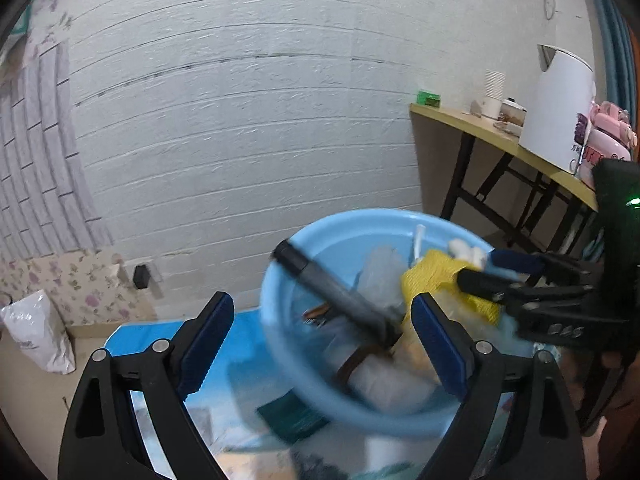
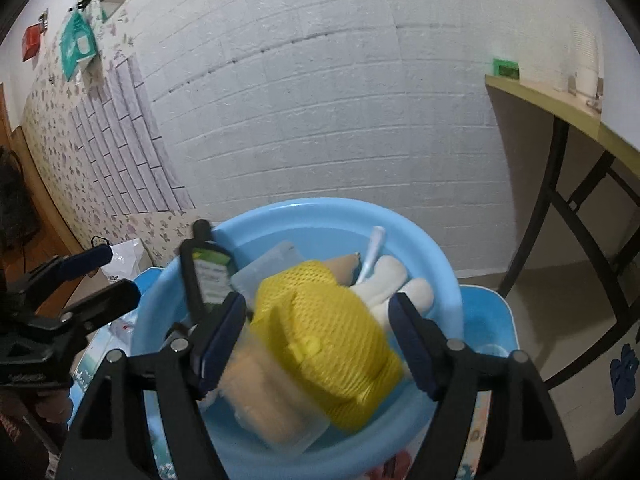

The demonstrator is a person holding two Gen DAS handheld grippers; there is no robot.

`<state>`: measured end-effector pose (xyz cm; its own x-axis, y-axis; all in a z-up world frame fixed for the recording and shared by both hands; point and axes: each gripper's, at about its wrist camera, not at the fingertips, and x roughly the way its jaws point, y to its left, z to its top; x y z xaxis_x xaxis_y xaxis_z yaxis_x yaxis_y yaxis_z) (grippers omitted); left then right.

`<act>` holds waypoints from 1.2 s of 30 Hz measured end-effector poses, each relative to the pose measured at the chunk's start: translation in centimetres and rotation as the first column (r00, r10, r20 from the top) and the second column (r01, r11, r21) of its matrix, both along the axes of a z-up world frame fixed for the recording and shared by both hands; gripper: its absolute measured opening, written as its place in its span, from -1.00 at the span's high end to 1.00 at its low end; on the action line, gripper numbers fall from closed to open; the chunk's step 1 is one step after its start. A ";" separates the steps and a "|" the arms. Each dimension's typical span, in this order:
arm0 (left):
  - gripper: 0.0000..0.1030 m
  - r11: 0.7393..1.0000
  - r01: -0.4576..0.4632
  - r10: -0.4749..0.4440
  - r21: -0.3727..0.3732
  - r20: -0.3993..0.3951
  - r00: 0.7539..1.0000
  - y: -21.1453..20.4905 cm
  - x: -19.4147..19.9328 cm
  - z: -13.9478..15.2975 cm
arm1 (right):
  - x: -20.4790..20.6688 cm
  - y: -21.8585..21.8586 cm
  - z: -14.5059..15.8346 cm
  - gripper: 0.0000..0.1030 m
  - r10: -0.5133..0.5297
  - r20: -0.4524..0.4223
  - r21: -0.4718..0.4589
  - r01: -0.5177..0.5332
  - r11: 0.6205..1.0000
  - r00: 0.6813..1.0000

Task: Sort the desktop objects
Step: 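Open both tools over the basin to drop the bottle and hook, then grip the white-and-yellow Face box with the left tool while the right moves toward the glass bottle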

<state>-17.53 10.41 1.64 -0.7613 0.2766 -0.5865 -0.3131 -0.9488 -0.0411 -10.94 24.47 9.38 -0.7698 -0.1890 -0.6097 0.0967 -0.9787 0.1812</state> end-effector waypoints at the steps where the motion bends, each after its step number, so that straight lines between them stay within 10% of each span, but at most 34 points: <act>1: -0.75 1.000 -0.009 0.009 0.003 0.003 1.000 -0.6 0.4 -0.1 | 0.5 -0.3 0.2 -0.44 0.005 -0.010 0.007 -0.005 1.000 1.000; 18: -0.78 0.980 -0.197 0.198 -0.017 0.127 0.972 -9.6 5.6 -6.4 | 7.3 -7.6 -0.3 -0.44 0.088 -0.055 -0.014 -0.088 0.996 0.995; 36: -0.78 0.984 -0.177 0.165 0.031 0.237 0.958 -10.3 5.9 -10.1 | 9.7 -11.8 -2.0 -0.44 0.092 -0.070 0.016 -0.091 0.996 0.993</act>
